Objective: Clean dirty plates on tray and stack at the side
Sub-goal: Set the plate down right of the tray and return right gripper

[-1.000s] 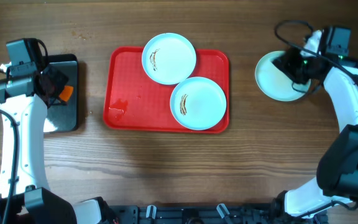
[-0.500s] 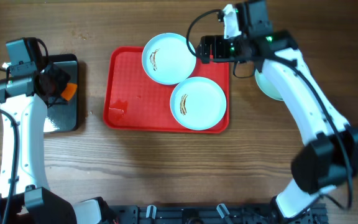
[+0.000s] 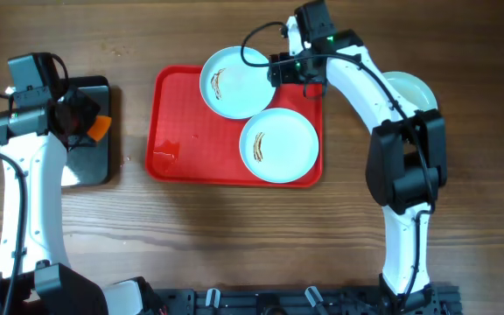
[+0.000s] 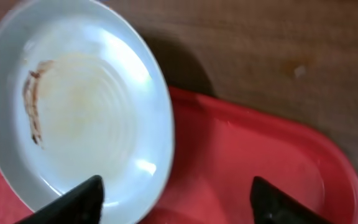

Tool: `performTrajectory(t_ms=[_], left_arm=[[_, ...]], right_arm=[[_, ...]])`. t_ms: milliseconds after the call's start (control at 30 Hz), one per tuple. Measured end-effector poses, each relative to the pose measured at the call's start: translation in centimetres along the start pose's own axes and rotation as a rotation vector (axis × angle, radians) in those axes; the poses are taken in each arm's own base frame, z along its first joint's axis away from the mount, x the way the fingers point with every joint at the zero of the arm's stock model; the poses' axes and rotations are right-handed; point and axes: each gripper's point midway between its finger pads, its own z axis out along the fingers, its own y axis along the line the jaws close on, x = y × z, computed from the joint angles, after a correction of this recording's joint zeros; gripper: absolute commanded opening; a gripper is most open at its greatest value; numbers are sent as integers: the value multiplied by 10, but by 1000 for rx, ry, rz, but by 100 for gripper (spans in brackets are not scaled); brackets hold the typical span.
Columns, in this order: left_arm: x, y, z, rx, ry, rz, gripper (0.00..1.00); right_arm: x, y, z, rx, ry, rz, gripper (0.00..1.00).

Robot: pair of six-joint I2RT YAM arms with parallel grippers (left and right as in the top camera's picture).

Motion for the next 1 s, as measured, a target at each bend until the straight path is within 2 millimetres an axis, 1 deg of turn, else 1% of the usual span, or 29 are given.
performTrajectory(t_ms=[67,133,200,233,267,333,367,400,433,567,633,700,833,1000], left_arm=[[0,-2,0,9,3,0,4],[1,-2,0,13,6,0,4],[1,-3,0,14,7,0,4],[1,-3,0,15,8,0,4],[1,-3,0,16,9,0,4],[1,-3,0,17,9,0,4],[2,-3,0,18,10,0,4],[2,-3,0,18,11,0,4],[2,-3,0,18,11,0,4],[2,-3,0,18,11,0,4],[2,-3,0,18,11,0,4],[2,-3,0,18,11,6,4],[3,-4,0,24,16,11,4],[5,-7,0,40,28,12,4]], right_arm=[[-6,5,1,4,-24,6,58],[-6,7,5,16,-28,10,57],[-3,5,12,34,-17,23,57],[1,3,19,48,-5,33,57],[2,3,20,49,-3,45,57],[9,-2,35,65,17,62,56],[11,-4,40,67,21,69,52],[14,-6,46,69,30,74,39],[15,-6,48,69,33,79,31],[13,-2,49,59,21,87,15],[13,3,50,54,21,80,8],[15,9,51,50,24,70,5],[20,32,54,25,30,36,4],[32,65,59,0,49,-12,4]])
